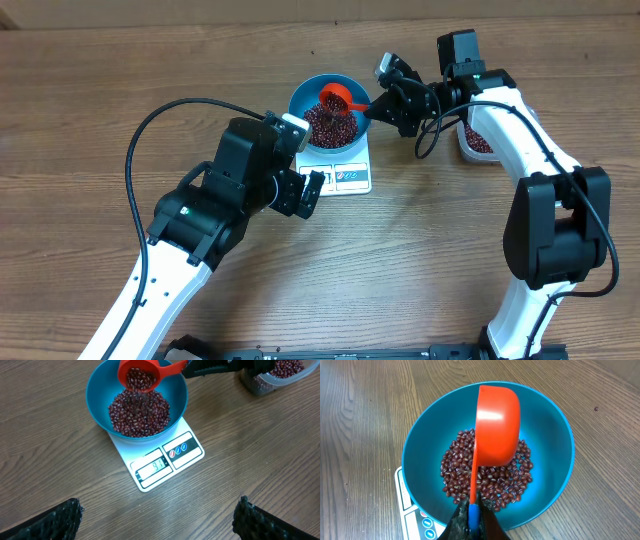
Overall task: Scoop item into bowl and weigh 150g on scale
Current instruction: 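Tilt the red scoop to pour beans into the teal bowl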
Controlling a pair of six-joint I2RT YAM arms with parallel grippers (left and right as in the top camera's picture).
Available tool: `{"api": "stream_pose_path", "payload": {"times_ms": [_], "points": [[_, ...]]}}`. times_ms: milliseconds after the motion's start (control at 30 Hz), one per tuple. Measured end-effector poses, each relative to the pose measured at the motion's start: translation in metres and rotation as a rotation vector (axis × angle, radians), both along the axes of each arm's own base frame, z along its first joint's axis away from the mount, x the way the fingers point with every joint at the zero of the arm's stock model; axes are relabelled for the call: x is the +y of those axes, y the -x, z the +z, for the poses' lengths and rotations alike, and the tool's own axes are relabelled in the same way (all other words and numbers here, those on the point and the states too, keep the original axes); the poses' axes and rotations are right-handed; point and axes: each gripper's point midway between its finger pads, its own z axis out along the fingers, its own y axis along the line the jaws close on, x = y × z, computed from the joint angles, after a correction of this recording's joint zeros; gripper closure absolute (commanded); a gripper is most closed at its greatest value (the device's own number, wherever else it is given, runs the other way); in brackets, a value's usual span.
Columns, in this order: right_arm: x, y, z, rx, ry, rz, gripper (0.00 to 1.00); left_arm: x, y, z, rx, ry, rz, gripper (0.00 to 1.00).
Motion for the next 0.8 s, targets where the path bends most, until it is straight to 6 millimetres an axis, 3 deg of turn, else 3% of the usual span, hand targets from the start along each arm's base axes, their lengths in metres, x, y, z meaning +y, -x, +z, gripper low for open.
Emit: {"api": "stream_pose_path", "payload": {"times_ms": [800], "points": [[0.0008,-0.0042,0.0024,-0.08,0.011,0.039,0.96,0.0,0.0,0.0,0.0,0.0,0.0,0.0]]}}
